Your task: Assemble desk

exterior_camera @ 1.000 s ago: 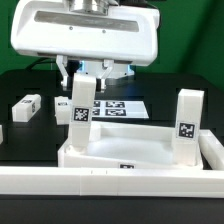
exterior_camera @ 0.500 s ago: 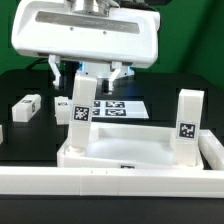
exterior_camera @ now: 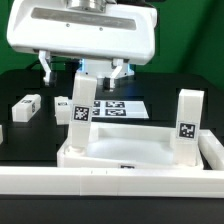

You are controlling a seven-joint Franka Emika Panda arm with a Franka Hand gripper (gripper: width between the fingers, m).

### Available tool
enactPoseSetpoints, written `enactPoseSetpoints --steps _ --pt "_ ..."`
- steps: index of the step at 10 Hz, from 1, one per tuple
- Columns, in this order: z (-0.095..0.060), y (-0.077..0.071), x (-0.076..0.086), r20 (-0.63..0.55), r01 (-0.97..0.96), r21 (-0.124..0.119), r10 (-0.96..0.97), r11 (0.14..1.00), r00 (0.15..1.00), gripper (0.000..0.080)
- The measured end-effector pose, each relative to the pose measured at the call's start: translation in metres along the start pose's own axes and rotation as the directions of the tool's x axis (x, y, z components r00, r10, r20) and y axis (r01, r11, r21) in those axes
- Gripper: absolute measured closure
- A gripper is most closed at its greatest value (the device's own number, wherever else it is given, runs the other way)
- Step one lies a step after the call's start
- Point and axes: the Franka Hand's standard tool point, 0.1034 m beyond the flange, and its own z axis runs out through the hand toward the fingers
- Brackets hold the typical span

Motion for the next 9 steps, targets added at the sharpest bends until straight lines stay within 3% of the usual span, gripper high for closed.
enactPoseSetpoints --steps 2,5,7,9 --pt "-0.01 0.0 0.004 0.02 -0.008 0.017 0.007 1.0 1.0 0.0151" --pt "-0.005 -0.005 -0.002 0.059 -0.008 0.033 0.006 0.999 0.998 0.0151" --pt "0.003 -0.013 -0.011 0.201 -0.021 0.09 0.003 0.996 0.98 0.0151" --pt "0.006 -0.016 -0.006 0.295 -0.014 0.121 -0.023 0.993 0.955 0.0151"
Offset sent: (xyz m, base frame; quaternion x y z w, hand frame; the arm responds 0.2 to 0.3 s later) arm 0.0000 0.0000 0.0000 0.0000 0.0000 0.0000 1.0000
